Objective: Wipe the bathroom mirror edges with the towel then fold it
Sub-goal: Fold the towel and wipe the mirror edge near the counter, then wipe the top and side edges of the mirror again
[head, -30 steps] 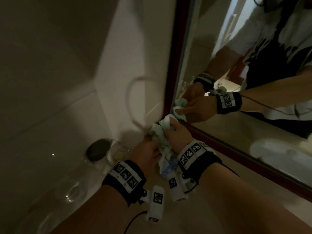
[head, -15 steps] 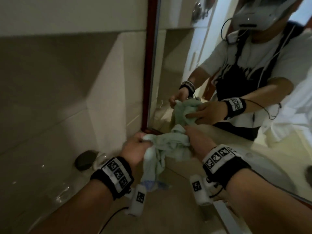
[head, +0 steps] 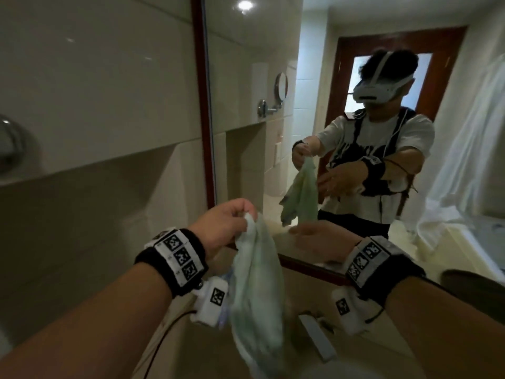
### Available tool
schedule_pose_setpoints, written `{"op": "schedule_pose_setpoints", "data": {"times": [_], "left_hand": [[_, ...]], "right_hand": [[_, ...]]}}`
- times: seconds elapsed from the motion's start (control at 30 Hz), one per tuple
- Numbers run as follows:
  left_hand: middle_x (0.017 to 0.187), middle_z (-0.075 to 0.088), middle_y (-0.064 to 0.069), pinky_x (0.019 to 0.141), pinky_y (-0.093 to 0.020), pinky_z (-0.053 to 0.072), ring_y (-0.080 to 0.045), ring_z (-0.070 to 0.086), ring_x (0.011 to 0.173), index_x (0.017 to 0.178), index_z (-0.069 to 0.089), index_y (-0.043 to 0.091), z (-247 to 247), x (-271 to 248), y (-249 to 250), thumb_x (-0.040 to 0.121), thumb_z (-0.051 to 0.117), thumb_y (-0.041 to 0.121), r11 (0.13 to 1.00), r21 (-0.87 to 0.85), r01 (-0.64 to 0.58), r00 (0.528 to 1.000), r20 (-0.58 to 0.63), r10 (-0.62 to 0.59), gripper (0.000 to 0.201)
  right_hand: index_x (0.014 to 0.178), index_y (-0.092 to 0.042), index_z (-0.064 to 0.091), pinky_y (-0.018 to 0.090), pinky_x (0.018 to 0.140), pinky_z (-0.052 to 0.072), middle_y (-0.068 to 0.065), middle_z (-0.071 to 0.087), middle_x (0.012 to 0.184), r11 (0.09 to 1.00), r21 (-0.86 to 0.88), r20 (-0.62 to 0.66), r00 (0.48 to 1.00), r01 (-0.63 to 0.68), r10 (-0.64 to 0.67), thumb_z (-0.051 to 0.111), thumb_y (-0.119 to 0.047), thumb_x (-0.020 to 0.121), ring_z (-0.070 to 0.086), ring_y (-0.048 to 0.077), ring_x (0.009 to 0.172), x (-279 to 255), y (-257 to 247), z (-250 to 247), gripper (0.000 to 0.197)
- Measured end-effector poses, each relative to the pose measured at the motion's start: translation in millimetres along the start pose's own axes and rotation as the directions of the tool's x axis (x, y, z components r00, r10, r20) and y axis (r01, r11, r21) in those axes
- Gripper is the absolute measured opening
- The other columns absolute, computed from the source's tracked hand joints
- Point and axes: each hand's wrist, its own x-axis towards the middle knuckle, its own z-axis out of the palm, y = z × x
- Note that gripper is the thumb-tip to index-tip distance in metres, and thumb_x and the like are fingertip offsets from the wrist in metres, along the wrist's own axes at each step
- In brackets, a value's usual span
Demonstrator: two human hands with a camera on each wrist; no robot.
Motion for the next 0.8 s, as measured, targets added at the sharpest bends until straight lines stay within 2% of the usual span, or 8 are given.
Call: {"op": "schedule_pose_setpoints", "data": {"times": [0.07,0.17,0.27,0.4,0.5,0.6,0.7,0.8], "left_hand": [[0.086,0.057,-0.015,0.062,-0.034,0.04,-0.029,0.049,0.076,0.08,0.064,0.017,11,-8,15,0.074,0.049,-0.011,1.0,0.003,-0.029,0.998,0.052,0.029,0.032],[0.092,0.059,-0.018,0.067,-0.037,0.044,-0.033,0.053,0.084,0.077,0.066,0.019,19,-15,35,0.078,0.041,-0.019,1.0,-0.001,-0.03,0.996,0.081,0.03,0.045],[0.091,0.06,-0.014,0.074,-0.039,0.044,-0.032,0.054,0.089,0.075,0.066,0.02,17,-18,54,0.071,0.045,-0.012,0.998,-0.015,-0.069,0.996,0.061,0.07,0.038],[0.095,0.058,-0.016,0.073,-0.039,0.047,-0.032,0.056,0.089,0.074,0.065,0.02,3,-19,82,0.065,0.048,-0.003,0.995,-0.02,-0.099,0.995,0.008,0.099,0.03],[0.093,0.057,-0.015,0.058,-0.03,0.046,-0.028,0.057,0.079,0.071,0.062,0.019,-8,-17,99,0.064,0.048,-0.003,0.993,-0.055,-0.106,0.994,-0.003,0.106,0.028],[0.085,0.056,-0.011,0.055,-0.029,0.047,-0.025,0.057,0.072,0.071,0.061,0.017,-15,-13,114,0.074,0.045,-0.01,0.987,-0.119,-0.112,0.994,-0.006,0.112,0.031],[0.072,0.052,-0.005,0.05,-0.025,0.047,-0.018,0.054,0.064,0.069,0.057,0.012,-18,-9,128,0.078,0.041,-0.014,0.978,-0.168,-0.122,0.992,-0.044,0.117,0.032],[0.073,0.052,-0.006,0.049,-0.025,0.05,-0.017,0.057,0.062,0.073,0.056,0.009,-18,-5,140,0.084,0.044,-0.011,0.973,-0.2,-0.116,0.993,-0.059,0.106,0.026]], "right_hand": [[0.114,-0.009,0.061,0.014,0.062,0.055,-0.003,0.07,0.091,0.987,-0.019,-0.08,0.984,0.158,-0.159,0.051,-0.014,0.102,0.07,0.006,0.076,-16,-8,8,0.017],[0.127,-0.027,0.06,0.028,0.095,0.053,-0.016,0.067,0.117,0.978,-0.036,-0.002,0.979,0.206,-0.206,0.067,-0.04,0.09,0.064,0.004,0.107,-34,-21,25,0.041],[0.131,-0.021,0.058,0.019,0.092,0.051,-0.014,0.065,0.115,0.96,-0.162,0.036,0.973,0.229,-0.226,0.07,-0.039,0.088,0.063,0.006,0.103,-48,-31,25,0.048],[0.126,-0.026,0.063,0.037,0.099,0.053,-0.009,0.069,0.118,0.953,-0.268,-0.027,0.988,0.14,-0.152,0.072,-0.06,0.067,0.065,0.013,0.107,-54,-33,26,0.069],[0.124,-0.022,0.065,0.038,0.098,0.054,-0.005,0.07,0.116,0.961,-0.261,-0.04,0.993,0.096,-0.111,0.076,-0.048,0.075,0.066,0.016,0.106,-55,-39,13,0.057],[0.125,-0.02,0.063,0.042,0.095,0.057,0.0,0.069,0.119,0.974,-0.209,-0.04,0.994,0.09,-0.101,0.075,-0.048,0.075,0.067,0.019,0.106,-59,-53,-3,0.058],[0.124,-0.018,0.061,0.034,0.096,0.05,0.001,0.064,0.12,0.928,-0.367,-0.182,0.973,0.066,-0.141,0.071,-0.042,0.084,0.061,0.018,0.109,-54,-61,-20,0.047],[0.117,-0.015,0.062,0.029,0.083,0.045,0.003,0.064,0.113,0.909,-0.409,-0.34,0.912,0.076,-0.229,0.069,-0.03,0.089,0.059,0.021,0.105,-59,-70,-36,0.033]]}}
